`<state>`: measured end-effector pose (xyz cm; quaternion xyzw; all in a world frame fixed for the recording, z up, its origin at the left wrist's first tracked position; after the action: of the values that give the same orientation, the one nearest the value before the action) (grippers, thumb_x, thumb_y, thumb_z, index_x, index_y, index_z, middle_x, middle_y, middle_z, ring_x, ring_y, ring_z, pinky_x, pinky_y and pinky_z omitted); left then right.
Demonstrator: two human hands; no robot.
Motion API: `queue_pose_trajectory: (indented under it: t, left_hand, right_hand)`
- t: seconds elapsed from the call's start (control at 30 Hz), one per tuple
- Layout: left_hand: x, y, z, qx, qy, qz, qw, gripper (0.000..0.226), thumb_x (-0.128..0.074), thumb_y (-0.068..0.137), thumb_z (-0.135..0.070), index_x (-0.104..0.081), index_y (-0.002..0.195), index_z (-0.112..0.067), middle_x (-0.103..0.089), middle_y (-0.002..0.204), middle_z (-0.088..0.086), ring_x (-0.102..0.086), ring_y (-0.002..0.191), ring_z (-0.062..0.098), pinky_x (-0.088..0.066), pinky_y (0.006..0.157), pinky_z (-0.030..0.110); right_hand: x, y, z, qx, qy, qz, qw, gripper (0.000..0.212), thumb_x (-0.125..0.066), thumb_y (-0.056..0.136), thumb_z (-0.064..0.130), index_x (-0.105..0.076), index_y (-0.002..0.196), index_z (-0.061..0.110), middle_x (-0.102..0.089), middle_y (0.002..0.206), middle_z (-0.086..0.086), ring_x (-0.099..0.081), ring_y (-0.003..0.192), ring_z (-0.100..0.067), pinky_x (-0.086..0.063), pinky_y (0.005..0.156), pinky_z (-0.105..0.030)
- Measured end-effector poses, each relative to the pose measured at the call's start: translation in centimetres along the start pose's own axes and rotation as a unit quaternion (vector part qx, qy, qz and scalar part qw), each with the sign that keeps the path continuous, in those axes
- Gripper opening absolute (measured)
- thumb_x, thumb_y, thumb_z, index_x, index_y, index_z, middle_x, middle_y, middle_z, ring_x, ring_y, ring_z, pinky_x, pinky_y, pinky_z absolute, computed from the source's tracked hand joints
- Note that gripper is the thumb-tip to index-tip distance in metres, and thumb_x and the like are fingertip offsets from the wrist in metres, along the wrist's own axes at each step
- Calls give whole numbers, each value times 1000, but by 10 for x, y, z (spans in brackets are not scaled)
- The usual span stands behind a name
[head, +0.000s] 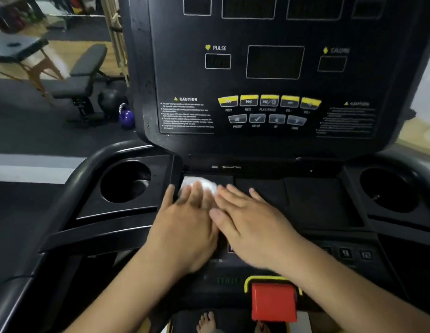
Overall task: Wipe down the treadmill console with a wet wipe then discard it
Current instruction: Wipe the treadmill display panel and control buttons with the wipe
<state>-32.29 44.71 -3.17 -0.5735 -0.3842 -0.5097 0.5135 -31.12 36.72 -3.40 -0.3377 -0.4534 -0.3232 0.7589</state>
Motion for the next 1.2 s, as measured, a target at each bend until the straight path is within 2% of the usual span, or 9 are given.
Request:
queue_pose_trajectory:
  t: [0.1, 0.23, 0.4, 0.47, 0.53, 0.63, 0.77, 1.0, 1.2]
  left_hand:
    - [3, 3, -3, 2, 15, 15, 1000, 91, 20, 76, -41, -12, 156, -13, -18, 161, 18, -17, 150, 29, -8, 122, 48]
    - [13, -25, -38, -60, -36, -91, 993, 58, -24, 94, -39, -67, 122, -10, -68, 121, 18, -64, 114, 29, -48, 102, 47]
    - [31, -6, -120, -183, -58, -156, 969, 48, -37, 88, -28, -73, 110, -6, -74, 103, 14, -71, 97, 26, -59, 84, 34]
    - [35, 4, -148, -192, -61, -120, 972, 56, -29, 91, -31, -65, 124, -2, -68, 120, 19, -65, 113, 29, -52, 98, 35]
    - [33, 11, -180, -224, -49, -82, 970, 65, -11, 96, -32, -30, 149, 1, -36, 152, 24, -34, 143, 33, -24, 120, 40]
    - [22, 30, -204, -215, -57, 10, 975, 62, -10, 103, -37, 0, 154, -3, -2, 163, 18, 2, 151, 28, 3, 123, 37]
    - [23, 59, -197, -151, -8, -5, 988, 65, -11, 104, -39, 6, 152, 2, 7, 161, 25, 9, 150, 33, 5, 123, 41]
    - [9, 43, -204, -138, 49, 74, 987, 67, -12, 103, -36, 15, 147, 8, 13, 153, 39, 10, 145, 51, -4, 121, 54]
    - [16, 69, -217, -176, 43, 41, 983, 66, -18, 105, -34, 9, 150, 7, 0, 156, 37, -3, 146, 52, -14, 120, 55]
  right_hand:
    - [1, 5, 0, 8, 1, -17, 1000, 80, 2, 91, 64, -20, 155, 21, -10, 164, 10, 0, 148, -2, 0, 122, -35]
    - [7, -45, -12, 1, 3, 6, 1000, 95, 11, 78, 70, -24, 154, 26, -15, 161, 16, -2, 146, 5, 6, 121, -31]
    - [23, -76, -68, -55, -42, -14, 997, 103, 25, 75, 72, -31, 151, 31, -26, 157, 20, -9, 143, 10, 9, 120, -28]
    - [30, -94, -97, -87, -65, -20, 994, 110, 32, 69, 74, -29, 152, 33, -26, 157, 21, -6, 139, 15, 13, 118, -27]
    - [37, -110, -121, -118, -88, -20, 989, 115, 37, 66, 74, -29, 151, 35, -27, 156, 22, -4, 133, 18, 15, 117, -26]
    - [48, -120, -142, -144, -101, -34, 984, 117, 39, 68, 69, -38, 147, 32, -35, 153, 18, -5, 133, 16, 18, 117, -30]
    - [54, -102, -156, -146, -123, -62, 980, 119, 44, 66, 65, -23, 154, 22, -14, 162, 11, 12, 139, 6, 16, 119, -38]
    - [45, -113, -144, -105, -61, -63, 991, 102, 34, 73, 69, -17, 154, 34, -17, 159, 20, -2, 143, 12, 16, 119, -36]
    - [72, -93, -162, -82, -54, -117, 988, 94, 16, 87, 67, -54, 138, 28, -49, 146, 14, -31, 137, 7, 9, 121, -35]
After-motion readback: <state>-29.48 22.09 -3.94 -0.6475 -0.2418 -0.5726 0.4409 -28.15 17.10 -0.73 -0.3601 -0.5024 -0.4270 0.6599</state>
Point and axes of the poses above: each hand's wrist, its own y-axis towards the middle knuckle, its own x-axis out of the back of the hand, z = x × y, the point moved 10 cm from there along y, towards the middle knuckle
